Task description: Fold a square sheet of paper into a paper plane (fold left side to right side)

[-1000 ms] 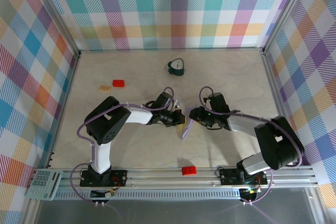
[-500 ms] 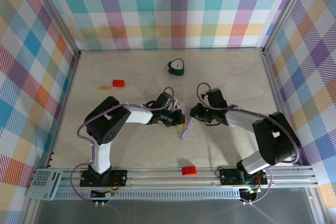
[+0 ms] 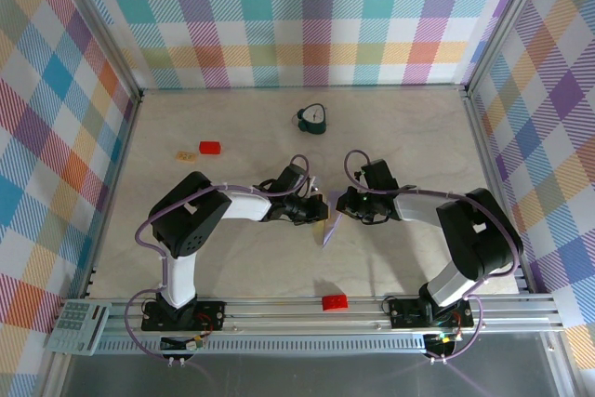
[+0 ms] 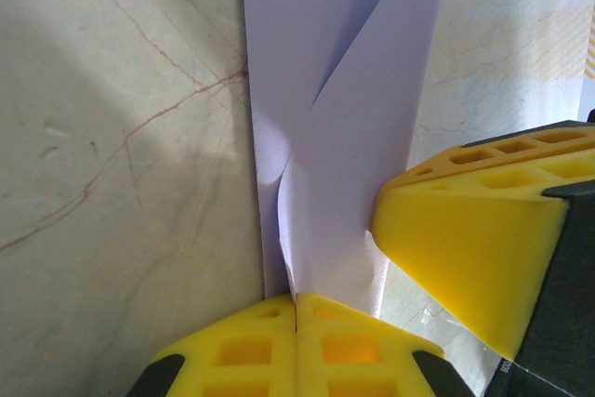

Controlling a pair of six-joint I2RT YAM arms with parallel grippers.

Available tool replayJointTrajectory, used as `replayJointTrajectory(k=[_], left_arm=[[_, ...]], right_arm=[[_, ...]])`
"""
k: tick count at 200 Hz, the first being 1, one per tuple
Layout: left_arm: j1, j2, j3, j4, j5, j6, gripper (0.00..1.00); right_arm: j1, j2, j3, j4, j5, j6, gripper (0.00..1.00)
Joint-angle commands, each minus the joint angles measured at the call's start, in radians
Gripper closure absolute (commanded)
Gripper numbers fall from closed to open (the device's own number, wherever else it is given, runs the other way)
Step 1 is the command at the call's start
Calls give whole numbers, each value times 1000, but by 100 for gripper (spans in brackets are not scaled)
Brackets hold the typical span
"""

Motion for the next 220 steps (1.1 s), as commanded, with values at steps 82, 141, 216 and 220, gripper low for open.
replayJointTrajectory(k=[82, 141, 216, 220], left_arm=[[-16, 85, -33, -91, -158, 34, 100], [7, -44, -59, -32, -112, 28, 88], [30, -285, -43, -204, -65, 94, 87], [28, -288, -42, -203, -51, 93, 89]], right_arm=[[4, 57, -10, -53, 27, -41, 91], [4, 73, -76, -84, 42, -43, 96], [4, 86, -111, -96, 72, -50, 100], [4, 85, -113, -96, 74, -49, 100]])
